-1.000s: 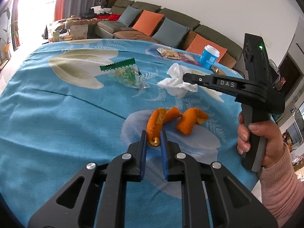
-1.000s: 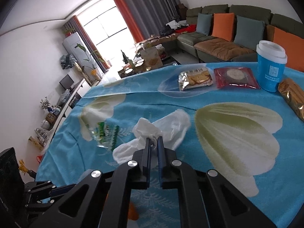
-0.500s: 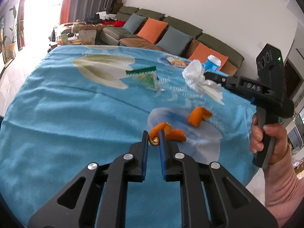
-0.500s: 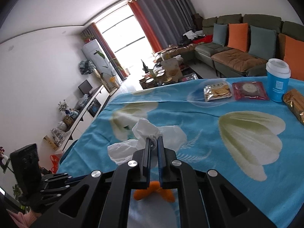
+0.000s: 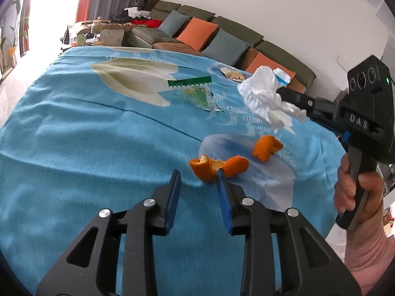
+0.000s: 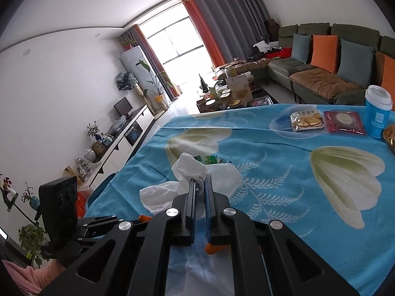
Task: Collect trash
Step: 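Lift the orange peel and tissue and carry them toward the teal bin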
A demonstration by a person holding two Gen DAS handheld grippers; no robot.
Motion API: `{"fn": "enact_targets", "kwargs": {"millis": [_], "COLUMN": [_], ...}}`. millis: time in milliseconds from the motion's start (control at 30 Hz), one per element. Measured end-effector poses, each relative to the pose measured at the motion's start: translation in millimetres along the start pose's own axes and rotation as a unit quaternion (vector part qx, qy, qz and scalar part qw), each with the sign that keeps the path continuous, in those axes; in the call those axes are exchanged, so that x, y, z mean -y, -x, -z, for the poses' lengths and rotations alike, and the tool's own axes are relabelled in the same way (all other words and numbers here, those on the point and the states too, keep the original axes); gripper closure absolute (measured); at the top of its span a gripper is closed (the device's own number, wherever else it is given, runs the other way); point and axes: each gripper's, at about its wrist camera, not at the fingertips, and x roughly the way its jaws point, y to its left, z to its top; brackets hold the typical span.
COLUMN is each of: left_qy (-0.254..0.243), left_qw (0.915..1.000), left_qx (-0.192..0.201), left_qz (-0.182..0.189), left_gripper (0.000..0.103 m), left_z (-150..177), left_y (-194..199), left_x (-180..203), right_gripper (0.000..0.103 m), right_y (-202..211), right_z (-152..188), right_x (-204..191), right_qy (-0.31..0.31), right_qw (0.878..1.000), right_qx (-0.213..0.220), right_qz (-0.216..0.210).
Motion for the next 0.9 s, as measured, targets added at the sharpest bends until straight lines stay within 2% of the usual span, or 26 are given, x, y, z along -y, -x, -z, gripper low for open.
{"fn": "enact_targets", "kwargs": {"millis": [33,100,200,333,567,900], "left_qy": [0.002,-0.006,-0.004,-0.004,-0.009,0.025], "left_qw": [1.0000,0.9999,0.9999,0.9999,0.9989,0.9955], "left_qx": [0.000,0.000,0.000,0.009,0.043,0.071], "left_qz": [0.008,0.009,0.012,0.011,-0.014,-0.057], "left_gripper": [0.074,0.084,0.086,0.088,0.088,0.088], "left_z": [-1.3,-1.1,-0.9,1.6,5.8,14.1], "left_y": [-1.1,-2.5,-3.8,3.5,38.0,86.1], "left_x": [-0.1,2.9,4.7,5.9,4.0,-29.0], "right_gripper": [0.097,0.097,0.097,0.097,0.097,0.097], "right_y": [-1.5,-2.6,-2.9,-3.7,-5.9,-32.7], "right_z": [0.3,1.1,1.6,-0.6,-2.0,1.3], "right_x": [-1.0,-3.5,-5.0,-14.0,-45.2,-95.3], "right_qy": [0.000,0.000,0.001,0.011,0.042,0.083], "right_qw": [1.000,1.000,1.000,1.000,0.998,0.991], "right_qx": [-0.002,-0.003,-0.004,-0.004,-0.002,-0.023], "right_qz": [-0.001,-0.001,-0.002,-0.012,-0.046,-0.107]}}
